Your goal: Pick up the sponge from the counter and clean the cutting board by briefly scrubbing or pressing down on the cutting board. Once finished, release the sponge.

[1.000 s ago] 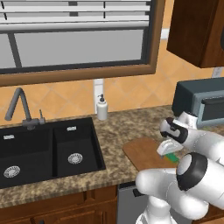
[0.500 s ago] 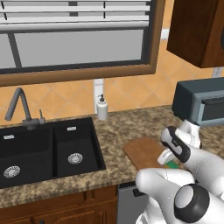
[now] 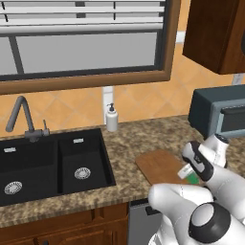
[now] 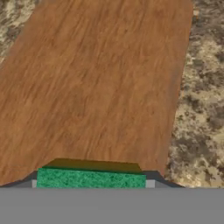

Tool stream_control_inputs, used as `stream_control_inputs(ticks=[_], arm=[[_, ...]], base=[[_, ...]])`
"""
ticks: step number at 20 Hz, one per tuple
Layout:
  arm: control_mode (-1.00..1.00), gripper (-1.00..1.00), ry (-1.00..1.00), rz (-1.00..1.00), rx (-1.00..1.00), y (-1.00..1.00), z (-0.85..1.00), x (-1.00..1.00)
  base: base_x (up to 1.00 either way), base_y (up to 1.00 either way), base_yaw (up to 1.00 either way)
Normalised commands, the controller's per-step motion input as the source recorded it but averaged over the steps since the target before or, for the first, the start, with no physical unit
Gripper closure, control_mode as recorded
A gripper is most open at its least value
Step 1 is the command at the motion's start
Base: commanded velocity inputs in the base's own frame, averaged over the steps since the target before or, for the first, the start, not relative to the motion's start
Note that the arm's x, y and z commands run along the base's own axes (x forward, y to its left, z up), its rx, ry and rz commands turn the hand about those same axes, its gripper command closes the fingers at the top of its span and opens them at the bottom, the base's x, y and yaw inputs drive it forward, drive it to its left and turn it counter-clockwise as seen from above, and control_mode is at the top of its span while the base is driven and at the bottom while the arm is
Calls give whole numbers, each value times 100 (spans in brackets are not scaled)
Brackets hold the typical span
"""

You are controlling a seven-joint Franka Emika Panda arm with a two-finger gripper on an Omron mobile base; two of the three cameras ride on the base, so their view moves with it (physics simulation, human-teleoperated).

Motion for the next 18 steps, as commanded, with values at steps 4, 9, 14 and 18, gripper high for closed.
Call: stream_control_inputs(ticks=[4,9,14,18], arm=[[-100,100,-15,0,-20,-13,-1,26],[-100,100,-10,0,-16,-24,0,37],[-100,100,-2,2,-1,-77,0,6],[-100,100,0,6,6,-100,0,3]], base=[[0,0,0],[0,0,0],[0,0,0],[0,0,0]])
